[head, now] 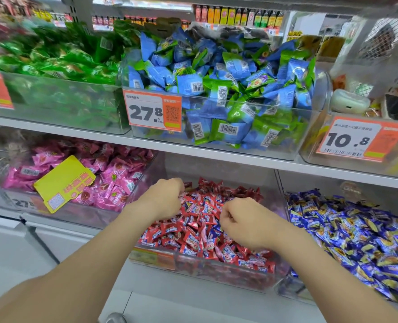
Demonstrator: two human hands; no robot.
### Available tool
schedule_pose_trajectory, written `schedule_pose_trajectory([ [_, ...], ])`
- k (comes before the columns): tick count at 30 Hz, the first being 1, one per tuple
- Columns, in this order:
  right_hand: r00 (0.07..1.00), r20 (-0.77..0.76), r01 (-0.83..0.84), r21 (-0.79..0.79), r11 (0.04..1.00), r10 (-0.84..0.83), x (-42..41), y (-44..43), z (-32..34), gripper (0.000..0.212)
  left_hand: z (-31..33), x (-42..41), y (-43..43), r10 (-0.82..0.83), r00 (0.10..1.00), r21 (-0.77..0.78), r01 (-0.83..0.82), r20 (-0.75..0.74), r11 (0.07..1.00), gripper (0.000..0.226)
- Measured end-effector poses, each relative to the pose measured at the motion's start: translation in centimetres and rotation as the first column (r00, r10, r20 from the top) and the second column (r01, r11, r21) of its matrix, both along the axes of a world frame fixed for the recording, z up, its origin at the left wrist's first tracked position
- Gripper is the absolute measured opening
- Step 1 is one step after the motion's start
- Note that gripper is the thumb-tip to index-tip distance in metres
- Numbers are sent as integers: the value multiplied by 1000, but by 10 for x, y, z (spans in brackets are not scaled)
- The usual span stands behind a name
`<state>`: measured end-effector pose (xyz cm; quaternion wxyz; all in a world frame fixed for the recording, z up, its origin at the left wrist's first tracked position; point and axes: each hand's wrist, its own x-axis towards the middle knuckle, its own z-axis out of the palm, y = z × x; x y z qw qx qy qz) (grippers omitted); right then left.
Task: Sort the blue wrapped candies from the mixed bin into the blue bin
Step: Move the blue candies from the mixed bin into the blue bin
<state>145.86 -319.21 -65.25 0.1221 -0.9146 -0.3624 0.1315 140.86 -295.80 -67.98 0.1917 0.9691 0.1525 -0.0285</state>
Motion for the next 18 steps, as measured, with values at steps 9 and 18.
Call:
schedule_pose_trajectory([
  [9,998,36,-57,-19,998,58,29,18,-3,40,-42,71,17,-40,999,125,44,-33,991,45],
  [18,981,175,92,-22,995,-87,63,48,-21,23,-42,88,19,-148,977,67,159,-152,985,49],
])
